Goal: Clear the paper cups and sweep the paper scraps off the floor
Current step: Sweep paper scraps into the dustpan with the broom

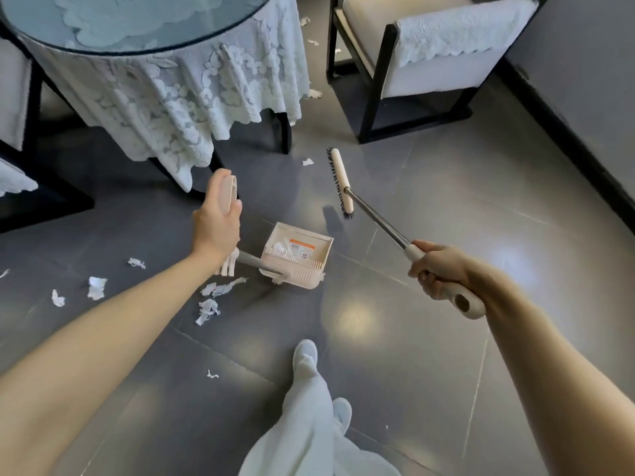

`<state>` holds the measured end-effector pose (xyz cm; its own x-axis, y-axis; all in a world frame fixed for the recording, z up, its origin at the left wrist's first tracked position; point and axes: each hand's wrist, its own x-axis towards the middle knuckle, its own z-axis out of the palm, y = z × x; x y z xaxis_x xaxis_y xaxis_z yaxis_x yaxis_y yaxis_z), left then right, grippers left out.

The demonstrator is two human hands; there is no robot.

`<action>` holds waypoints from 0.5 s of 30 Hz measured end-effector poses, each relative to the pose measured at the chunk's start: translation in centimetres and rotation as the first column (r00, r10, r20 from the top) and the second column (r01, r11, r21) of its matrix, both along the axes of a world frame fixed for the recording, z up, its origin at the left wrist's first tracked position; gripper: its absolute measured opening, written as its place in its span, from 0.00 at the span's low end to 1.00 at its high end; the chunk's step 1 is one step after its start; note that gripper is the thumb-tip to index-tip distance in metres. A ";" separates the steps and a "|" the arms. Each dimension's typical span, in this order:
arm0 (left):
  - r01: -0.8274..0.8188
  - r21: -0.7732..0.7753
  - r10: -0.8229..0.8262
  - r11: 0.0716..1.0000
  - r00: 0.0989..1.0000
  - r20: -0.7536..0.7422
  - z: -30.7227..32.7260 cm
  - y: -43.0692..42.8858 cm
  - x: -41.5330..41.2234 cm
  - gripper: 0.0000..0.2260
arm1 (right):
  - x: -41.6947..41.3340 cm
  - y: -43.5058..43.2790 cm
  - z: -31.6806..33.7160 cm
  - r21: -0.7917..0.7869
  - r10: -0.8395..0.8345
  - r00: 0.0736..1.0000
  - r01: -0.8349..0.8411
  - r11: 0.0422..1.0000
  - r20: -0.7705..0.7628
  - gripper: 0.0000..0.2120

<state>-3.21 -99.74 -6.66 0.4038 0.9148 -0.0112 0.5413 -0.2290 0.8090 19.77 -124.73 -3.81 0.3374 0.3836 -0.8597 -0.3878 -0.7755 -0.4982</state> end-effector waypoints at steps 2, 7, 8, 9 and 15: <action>0.013 0.012 -0.013 1.000 1.000 -0.006 0.4 -0.3 -0.5 0.19 | -1.1 -0.2 -0.3 -0.001 0.016 1.000 -0.016 1.000 0.021 0.25; -0.020 0.026 0.020 0.999 1.000 0.000 1.2 1.5 0.3 0.19 | -0.4 3.9 -0.6 0.005 0.081 0.989 -0.082 0.997 0.122 0.15; -0.019 0.017 0.019 1.000 1.000 -0.009 1.2 2.2 0.6 0.19 | -0.1 5.0 -0.9 0.005 0.103 0.984 -0.105 0.994 0.146 0.13; -0.010 0.009 0.010 1.000 1.000 -0.017 1.1 3.0 0.9 0.19 | 0.1 6.1 -1.4 -0.001 0.116 0.979 -0.117 0.993 0.167 0.11; 0.077 -0.040 -0.079 0.996 0.996 -0.046 0.3 9.9 4.6 0.20 | 3.9 16.1 -5.3 -0.062 0.151 0.964 -0.140 0.988 0.217 0.09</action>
